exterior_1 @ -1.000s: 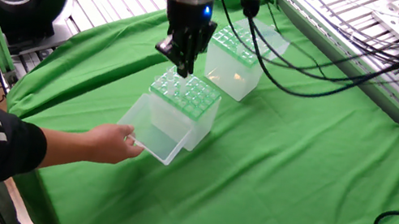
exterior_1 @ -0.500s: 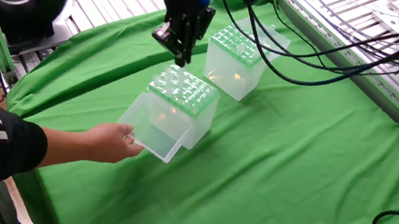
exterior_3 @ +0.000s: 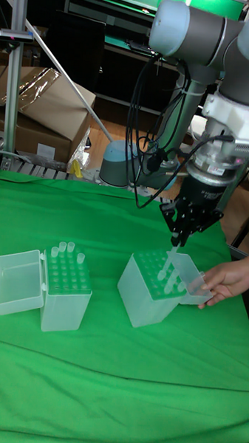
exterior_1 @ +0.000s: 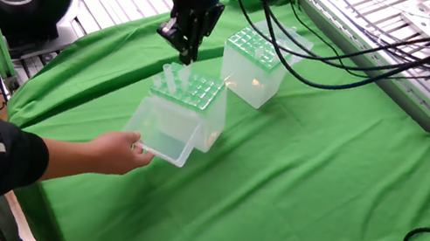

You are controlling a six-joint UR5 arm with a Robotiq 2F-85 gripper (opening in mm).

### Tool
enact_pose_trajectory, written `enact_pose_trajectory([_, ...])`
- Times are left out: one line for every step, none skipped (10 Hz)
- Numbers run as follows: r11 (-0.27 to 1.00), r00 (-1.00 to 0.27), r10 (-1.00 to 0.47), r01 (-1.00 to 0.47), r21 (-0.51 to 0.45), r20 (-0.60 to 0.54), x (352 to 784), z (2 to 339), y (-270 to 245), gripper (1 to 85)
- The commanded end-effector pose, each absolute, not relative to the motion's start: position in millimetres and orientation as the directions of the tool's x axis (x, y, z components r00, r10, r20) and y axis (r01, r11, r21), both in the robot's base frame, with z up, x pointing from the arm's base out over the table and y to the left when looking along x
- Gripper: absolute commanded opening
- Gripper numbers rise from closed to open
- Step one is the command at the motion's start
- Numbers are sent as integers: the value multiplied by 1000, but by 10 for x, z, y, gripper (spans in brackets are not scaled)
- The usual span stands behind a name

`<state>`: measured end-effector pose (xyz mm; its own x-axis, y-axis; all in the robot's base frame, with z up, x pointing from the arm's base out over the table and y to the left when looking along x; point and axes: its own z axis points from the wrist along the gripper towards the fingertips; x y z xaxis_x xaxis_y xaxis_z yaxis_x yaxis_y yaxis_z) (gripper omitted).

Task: Insert a large pipette tip into the holder for large pipette tips

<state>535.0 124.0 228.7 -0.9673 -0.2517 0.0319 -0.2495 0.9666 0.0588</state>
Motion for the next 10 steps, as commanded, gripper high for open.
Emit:
enact_pose_trajectory([963,-962,-260,-252,93,87,5155,2736,1220,33])
enact_pose_trajectory([962,-958,-268,-258,93,106,5135,2866,1162,30])
enact_pose_trajectory([959,-953,-278,-268,90,124,5132,3006,1091,23])
enact_pose_trajectory([957,-947,-286,-276,89,144,5124,3162,1041,20])
enact_pose_trajectory([952,-939,-304,-295,77,161,5143,3331,946,13])
enact_pose_trajectory([945,-929,-328,-322,62,172,5174,3443,823,10])
enact_pose_trajectory([934,-917,-357,-355,45,176,5232,3491,674,10])
enact_pose_trajectory([924,-908,-381,-379,49,175,5231,3492,669,10])
enact_pose_trajectory([924,-909,-382,-374,77,167,5223,3492,748,27])
enact_pose_trajectory([947,-934,-319,-306,99,163,5217,3496,839,37])
